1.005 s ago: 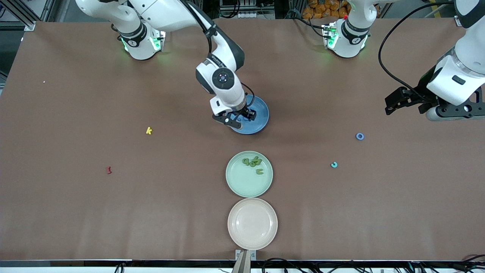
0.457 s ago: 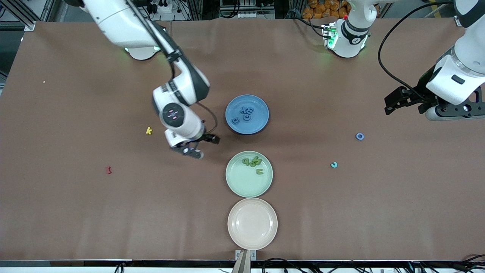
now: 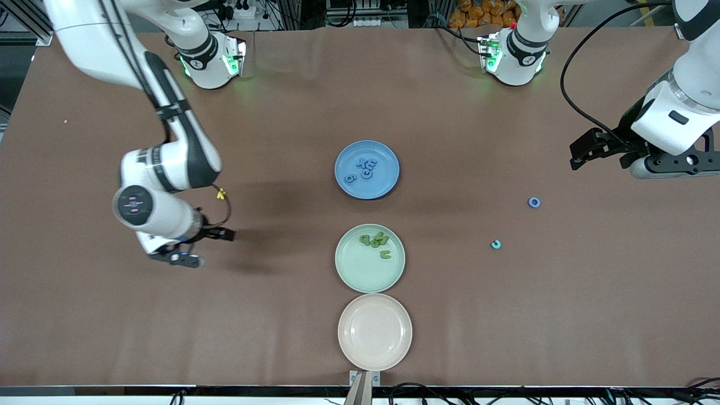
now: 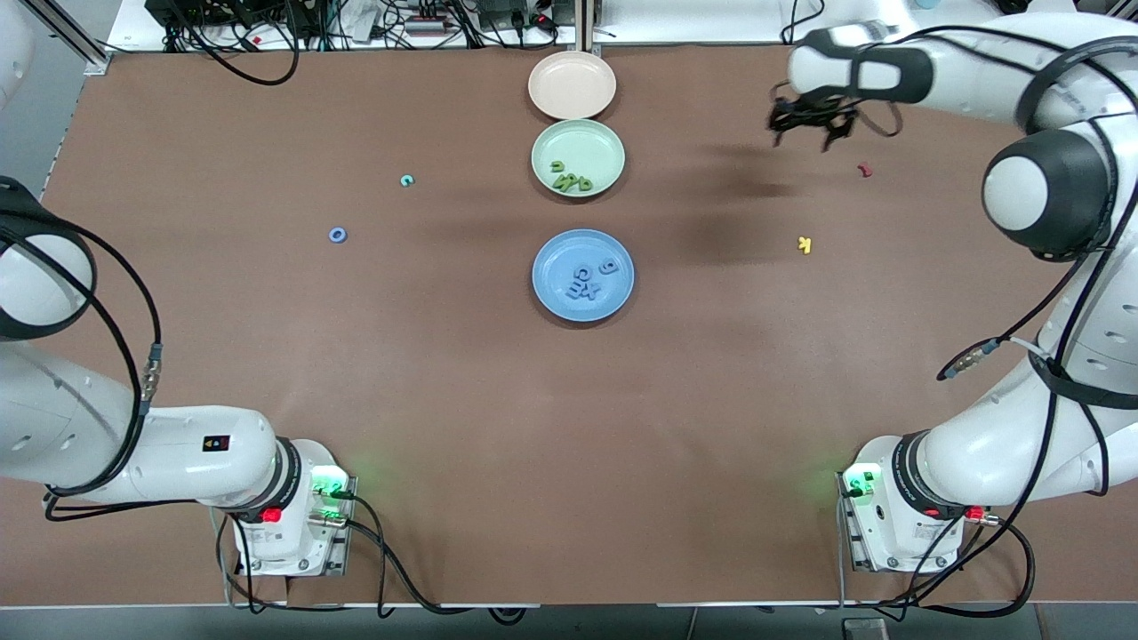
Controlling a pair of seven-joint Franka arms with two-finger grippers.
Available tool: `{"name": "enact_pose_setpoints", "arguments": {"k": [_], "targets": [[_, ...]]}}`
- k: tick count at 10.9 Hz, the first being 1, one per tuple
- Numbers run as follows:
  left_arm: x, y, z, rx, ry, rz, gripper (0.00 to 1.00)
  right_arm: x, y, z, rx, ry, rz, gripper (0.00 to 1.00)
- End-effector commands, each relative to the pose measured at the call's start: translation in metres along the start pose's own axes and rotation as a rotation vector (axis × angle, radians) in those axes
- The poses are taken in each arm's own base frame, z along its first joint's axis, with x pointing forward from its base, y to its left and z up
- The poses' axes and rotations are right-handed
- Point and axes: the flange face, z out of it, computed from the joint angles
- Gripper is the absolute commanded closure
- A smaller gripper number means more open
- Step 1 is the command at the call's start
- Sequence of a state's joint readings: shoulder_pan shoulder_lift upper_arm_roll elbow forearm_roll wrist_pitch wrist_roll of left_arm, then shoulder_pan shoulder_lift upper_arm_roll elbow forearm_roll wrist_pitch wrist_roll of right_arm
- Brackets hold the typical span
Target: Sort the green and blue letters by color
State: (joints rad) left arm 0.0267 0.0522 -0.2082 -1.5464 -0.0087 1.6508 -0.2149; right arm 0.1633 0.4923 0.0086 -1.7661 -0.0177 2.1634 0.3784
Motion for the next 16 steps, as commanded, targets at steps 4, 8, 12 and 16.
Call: {"name": "enact_pose_setpoints", "arguments": {"k": [4,8,12,16], "targets": [[-0.001,-0.001,-0.003,0.014,0.012,0.026,0.00,0.030,0.155,-0.107,-0.055,0.133,-0.244,0.00],[-0.001,-0.002,-0.004,0.014,0.012,0.026,0.00,-0.008,0.163,-0.208,-0.041,-0.076,-0.218,0.00],[-0.001,-0.003,-0.004,0.015,0.009,0.023,0.00,-0.049,0.158,-0.291,-0.024,-0.053,-0.210,0.00],[-0.002,-0.004,-0.005,0.015,0.009,0.026,0.00,-0.064,0.150,-0.313,0.036,-0.022,-0.154,0.00]]}}
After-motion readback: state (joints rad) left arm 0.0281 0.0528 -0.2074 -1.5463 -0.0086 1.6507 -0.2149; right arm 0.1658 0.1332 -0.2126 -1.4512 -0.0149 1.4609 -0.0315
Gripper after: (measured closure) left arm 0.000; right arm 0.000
